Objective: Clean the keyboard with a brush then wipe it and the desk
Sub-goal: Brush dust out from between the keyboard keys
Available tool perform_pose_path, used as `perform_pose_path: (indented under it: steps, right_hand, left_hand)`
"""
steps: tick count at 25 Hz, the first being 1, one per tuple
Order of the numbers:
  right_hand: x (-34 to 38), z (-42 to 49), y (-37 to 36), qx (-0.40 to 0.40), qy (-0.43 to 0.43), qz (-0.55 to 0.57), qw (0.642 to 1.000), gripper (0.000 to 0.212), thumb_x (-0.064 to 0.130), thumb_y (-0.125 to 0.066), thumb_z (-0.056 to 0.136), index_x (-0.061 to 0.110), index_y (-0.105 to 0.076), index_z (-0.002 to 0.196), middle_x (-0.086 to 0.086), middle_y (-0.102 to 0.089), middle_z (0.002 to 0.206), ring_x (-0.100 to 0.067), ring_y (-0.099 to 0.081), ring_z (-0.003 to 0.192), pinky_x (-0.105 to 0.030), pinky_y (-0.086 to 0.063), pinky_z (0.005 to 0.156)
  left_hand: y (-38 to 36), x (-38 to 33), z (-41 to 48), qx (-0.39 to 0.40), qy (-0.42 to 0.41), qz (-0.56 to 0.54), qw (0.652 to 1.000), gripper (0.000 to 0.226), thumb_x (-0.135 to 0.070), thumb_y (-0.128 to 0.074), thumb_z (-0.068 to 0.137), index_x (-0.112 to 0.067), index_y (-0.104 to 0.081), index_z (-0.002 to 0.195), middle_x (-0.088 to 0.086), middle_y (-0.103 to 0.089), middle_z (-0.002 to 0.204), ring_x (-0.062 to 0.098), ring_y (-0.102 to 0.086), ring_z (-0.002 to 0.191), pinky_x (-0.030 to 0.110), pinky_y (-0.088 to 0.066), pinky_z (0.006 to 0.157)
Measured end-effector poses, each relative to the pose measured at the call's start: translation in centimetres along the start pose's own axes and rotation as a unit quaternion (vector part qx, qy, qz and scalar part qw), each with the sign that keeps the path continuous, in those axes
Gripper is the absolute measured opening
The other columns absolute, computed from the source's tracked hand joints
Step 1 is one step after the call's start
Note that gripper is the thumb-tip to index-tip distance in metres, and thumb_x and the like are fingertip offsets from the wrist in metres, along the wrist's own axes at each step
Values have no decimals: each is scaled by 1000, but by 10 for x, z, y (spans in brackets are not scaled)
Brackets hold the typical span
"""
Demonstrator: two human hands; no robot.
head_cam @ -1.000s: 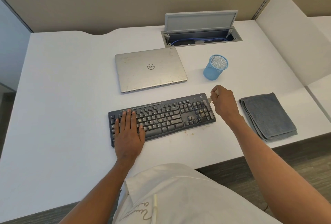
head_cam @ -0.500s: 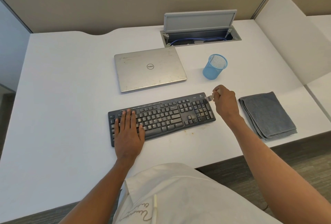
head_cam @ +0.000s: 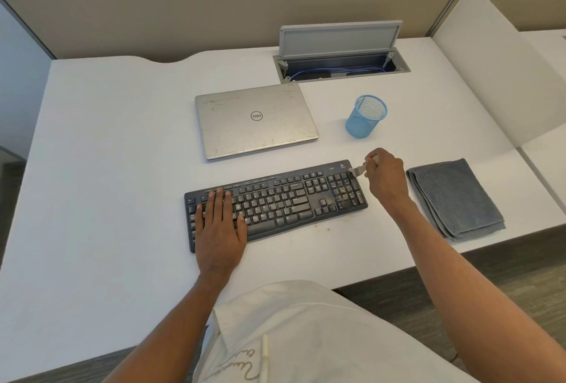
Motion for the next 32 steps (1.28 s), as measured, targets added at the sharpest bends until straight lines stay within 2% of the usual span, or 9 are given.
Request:
perform_pose_path:
  steps: [5, 9, 13, 16, 18, 23, 27, 29, 32]
  right_hand:
    - [4, 1, 9, -19, 13, -4, 1000, 14, 13, -47, 103, 11, -60, 100, -14, -68, 88, -33, -64, 78, -44, -53, 68]
    - [10, -6, 2, 33, 43, -65, 996, 14, 9, -42, 103, 13, -56, 99, -11, -66, 84, -33, -65, 75, -48, -56, 68]
    - [46, -16, -2, 111, 115, -14, 987, 20, -3, -40, 100, 8, -56, 95, -10, -64, 80, -6, -65, 67, -28, -51, 58]
    - [67, -25, -17, 165, 175, -10, 970, 24, -4, -44, 97, 14, -59, 92, -7, -67, 75, -26, -65, 72, -43, -52, 63]
    - [71, -29, -26, 191, 190, -15, 963, 25, -5, -44, 95, 14, -60, 93, -7, -67, 74, -32, -63, 74, -46, -52, 65]
    - [66, -23, -24, 196, 179, -42, 963, 26, -15, -39, 89, 2, -59, 94, -15, -64, 76, 2, -62, 63, -35, -41, 61]
    - [42, -7, -7, 143, 135, -131, 972, 28, -17, -44, 88, 4, -60, 99, -6, -61, 84, -18, -61, 72, -30, -43, 59]
    - [42, -6, -7, 130, 130, -160, 970, 33, -17, -43, 84, 6, -59, 102, -6, -61, 90, -25, -64, 80, -35, -47, 66]
    - [63, -17, -15, 145, 157, -41, 976, 24, -6, -43, 95, 12, -59, 93, -7, -67, 80, -29, -64, 75, -42, -51, 63]
  left_hand:
    - [1, 0, 0, -4, -2, -4, 1000, 63, -39, -28, 109, -6, -38, 162, 14, -37, 169, 29, -29, 160, 54, -17, 132]
    - [1, 0, 0, 0, 0, -3, 1000, 64, -39, -28, 109, -7, -39, 162, 13, -37, 169, 29, -29, 160, 54, -17, 132]
    - [-1, 0, 0, 5, -2, -3, 1000, 64, -39, -28, 109, -7, -38, 163, 13, -36, 170, 29, -28, 160, 54, -16, 132]
    - [-1, 1, 0, 5, -2, 0, 1000, 63, -39, -29, 109, -7, -38, 163, 13, -35, 170, 28, -28, 160, 54, -16, 132]
    - [-1, 0, 0, 7, -1, 0, 1000, 63, -39, -28, 109, -7, -38, 162, 13, -36, 170, 29, -28, 160, 53, -16, 132]
    - [0, 1, 0, 7, -3, 1, 1000, 64, -39, -28, 108, -7, -39, 162, 13, -37, 169, 29, -29, 160, 54, -16, 132]
    - [0, 0, 0, 6, -3, 3, 1000, 64, -39, -29, 108, -7, -38, 162, 12, -37, 169, 29, -29, 159, 54, -17, 132]
    - [0, 0, 0, 3, -4, 2, 1000, 64, -38, -30, 108, -7, -39, 162, 13, -37, 169, 29, -29, 159, 54, -17, 132]
    - [2, 0, 0, -1, -4, -1, 1000, 63, -38, -31, 108, -7, -39, 162, 13, -38, 169, 29, -30, 159, 54, -18, 132]
Point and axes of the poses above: each hand's wrist, its own z-axis towards the middle knuckle, its own y-axis out of the back of the hand, x = y × z, the point moved 9 cm from there along z, towards the middle knuckle
